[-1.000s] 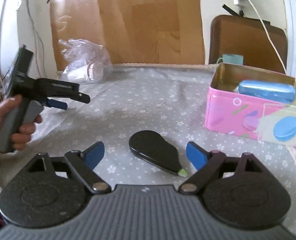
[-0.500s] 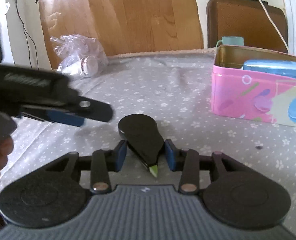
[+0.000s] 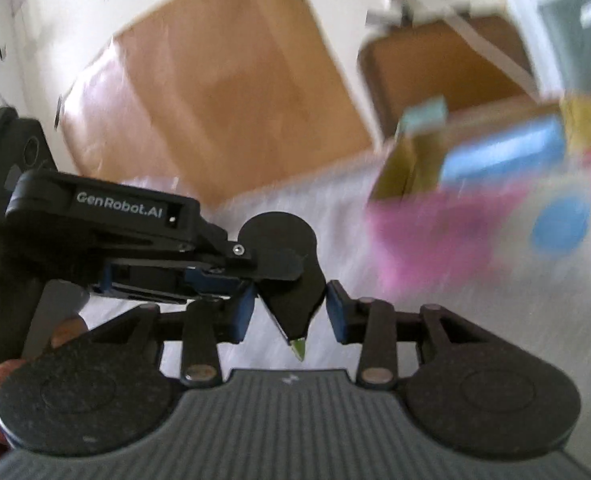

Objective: Organize soft objects
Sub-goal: 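Carry the black hair clip into the pink tin and release it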

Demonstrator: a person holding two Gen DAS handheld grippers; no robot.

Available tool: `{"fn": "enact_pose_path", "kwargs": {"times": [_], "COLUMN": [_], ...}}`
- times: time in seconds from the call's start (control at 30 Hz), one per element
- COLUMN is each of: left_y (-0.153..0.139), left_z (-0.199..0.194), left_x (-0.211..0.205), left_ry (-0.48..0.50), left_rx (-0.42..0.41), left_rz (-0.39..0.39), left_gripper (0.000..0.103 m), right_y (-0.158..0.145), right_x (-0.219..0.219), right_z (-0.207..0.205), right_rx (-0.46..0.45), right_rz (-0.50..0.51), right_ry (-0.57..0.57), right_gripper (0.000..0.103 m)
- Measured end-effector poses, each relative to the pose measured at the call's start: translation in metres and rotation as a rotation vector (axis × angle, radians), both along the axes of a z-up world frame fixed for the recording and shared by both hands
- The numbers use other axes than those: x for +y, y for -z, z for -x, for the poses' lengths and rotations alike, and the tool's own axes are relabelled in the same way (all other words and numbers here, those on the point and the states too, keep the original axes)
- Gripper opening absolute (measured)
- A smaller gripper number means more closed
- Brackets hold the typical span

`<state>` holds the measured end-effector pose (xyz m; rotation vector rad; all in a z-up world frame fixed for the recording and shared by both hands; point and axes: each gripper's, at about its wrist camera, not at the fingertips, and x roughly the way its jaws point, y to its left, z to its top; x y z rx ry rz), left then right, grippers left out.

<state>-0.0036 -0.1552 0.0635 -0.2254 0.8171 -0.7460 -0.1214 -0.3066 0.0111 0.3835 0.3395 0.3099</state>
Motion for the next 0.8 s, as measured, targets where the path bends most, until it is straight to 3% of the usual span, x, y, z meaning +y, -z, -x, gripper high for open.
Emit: {"fn": "enact_pose_path", "kwargs": {"times": [0.07, 0.13, 0.23, 0.27, 0.3, 0.37, 0.43, 0.6, 0.8], "left_y": [-0.016, -0.023, -0.010, -0.004, 0.002, 0.003, -0.003, -0.022, -0.031], "left_z": [-0.013, -0.031, -0.066, -0.074, -0.080, -0.083, -0.076, -0.055, -0.006], "left_x": [-0.027, -0.056, -0.095, -0.104, -0.109, -0.108, -0.100, -0.078, -0.047], "left_ry": [0.033, 0.064, 0.060, 0.032, 0.003, -0.029, -0.034, -0.108, -0.149], "left_rx": [-0.048, -0.079, -0.059, -0.068, -0.086, -0.103, -0.134, -0.224, -0.355], "left_rz": [-0.020, -0.037, -0.090, -0.134, -0.171, -0.178, -0.156, -0.196, -0.254], "left_gripper": [0.027, 0.035, 0.045, 0.046, 0.054, 0.055, 0.052, 0.053, 0.072], "right_y": [-0.017, -0.029, -0.031, -0.028, -0.025, -0.020, -0.020, -0.021, -0.029], "right_x": [-0.012, -0.025, -0.044, -0.050, -0.055, -0.061, -0.062, -0.058, -0.053], "right_z": [-0.007, -0.021, -0.050, -0.063, -0.074, -0.081, -0.067, -0.033, 0.006], "right_rx": [-0.057, -0.076, -0.057, -0.035, -0.011, 0.009, -0.034, -0.101, -0.107], "right_rz": [0.032, 0.060, 0.081, 0.093, 0.114, 0.153, 0.133, 0.092, 0.039], "right_ry": [0.052, 0.116, 0.182, 0.210, 0.245, 0.270, 0.268, 0.274, 0.285], "right_gripper": [0.042, 0.042, 0.045, 0.051, 0.051, 0.052, 0.052, 0.052, 0.052]}}
